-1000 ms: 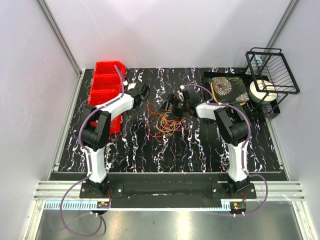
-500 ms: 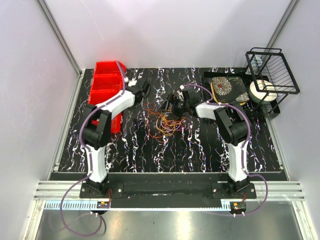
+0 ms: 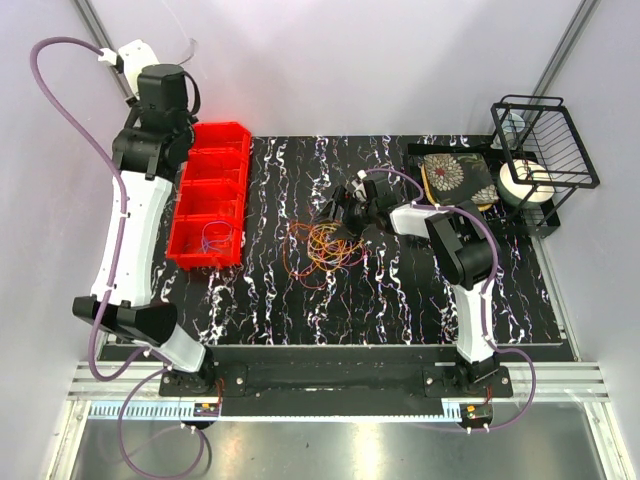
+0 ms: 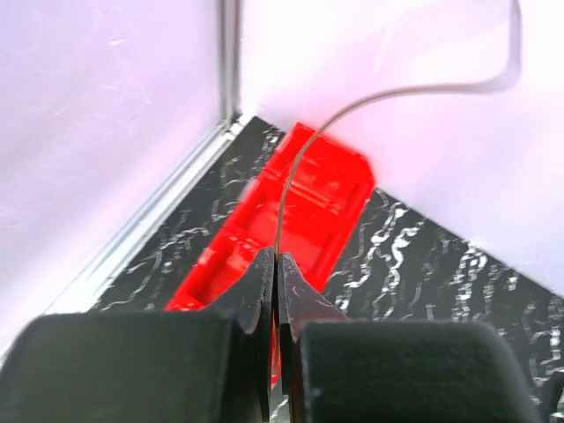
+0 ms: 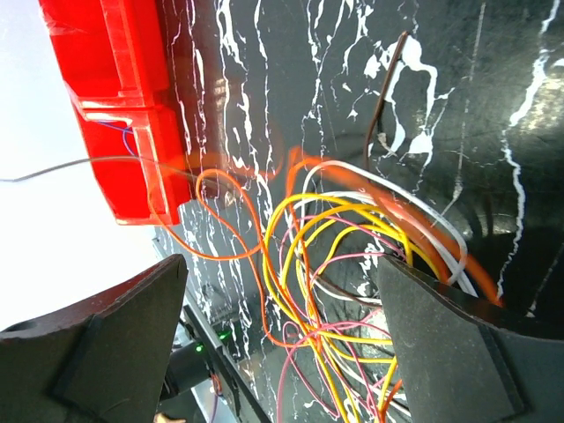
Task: Untangle the cables
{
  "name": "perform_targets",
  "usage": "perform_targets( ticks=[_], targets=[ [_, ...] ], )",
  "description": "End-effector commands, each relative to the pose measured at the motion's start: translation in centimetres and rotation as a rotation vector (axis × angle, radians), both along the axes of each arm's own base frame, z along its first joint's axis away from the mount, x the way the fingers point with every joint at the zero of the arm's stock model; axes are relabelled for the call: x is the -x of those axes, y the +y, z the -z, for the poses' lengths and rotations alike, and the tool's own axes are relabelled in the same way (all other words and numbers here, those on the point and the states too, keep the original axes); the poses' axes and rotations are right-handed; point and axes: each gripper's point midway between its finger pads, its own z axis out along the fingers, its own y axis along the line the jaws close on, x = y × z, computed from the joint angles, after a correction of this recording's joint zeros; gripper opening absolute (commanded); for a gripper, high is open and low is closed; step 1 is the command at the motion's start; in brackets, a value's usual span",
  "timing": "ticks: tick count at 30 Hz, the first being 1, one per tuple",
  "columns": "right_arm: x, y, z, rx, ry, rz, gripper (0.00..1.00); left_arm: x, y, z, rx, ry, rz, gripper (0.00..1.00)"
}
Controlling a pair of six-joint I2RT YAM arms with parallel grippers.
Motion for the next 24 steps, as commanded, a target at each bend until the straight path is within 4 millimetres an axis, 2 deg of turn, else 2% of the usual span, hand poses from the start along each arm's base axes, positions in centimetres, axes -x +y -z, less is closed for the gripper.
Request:
perform_targets(
  ticks=[1,6,10,13,18,24],
  targets=[
    [0.5,-0.5,3.0,0.045,0.066,0.011,0.96,0.5,2.0,2.3,-0.078,0.115,-0.05,0.0],
    [0.6,-0.5,3.1,0.042,0.073,0.007,0.96,0.8,4.0,1.0,-0.07,0.072,-0.082,0.0],
    [0.6,-0.4,3.2,0.041,0.074,0.002,0.96,0.3,4.9,0.8,-0.066,0.059,-0.106,0.0],
    [0.6,-0.4,3.2,0.04,0.077,0.001,0.96,0.2,5.4,-0.8,-0.068,0.024,-0.115,0.0],
    [0.7,-0.2,3.2,0.032,0.083,-0.006,0.97,0.5,5.8,-5.6,-0.072,-0.096,-0.132,0.0],
    [0.7,-0.1,3.6,0.031,0.102,-0.006,0.98,2.4,6.1,-12.7,-0.034,-0.335,-0.146,0.0]
  ],
)
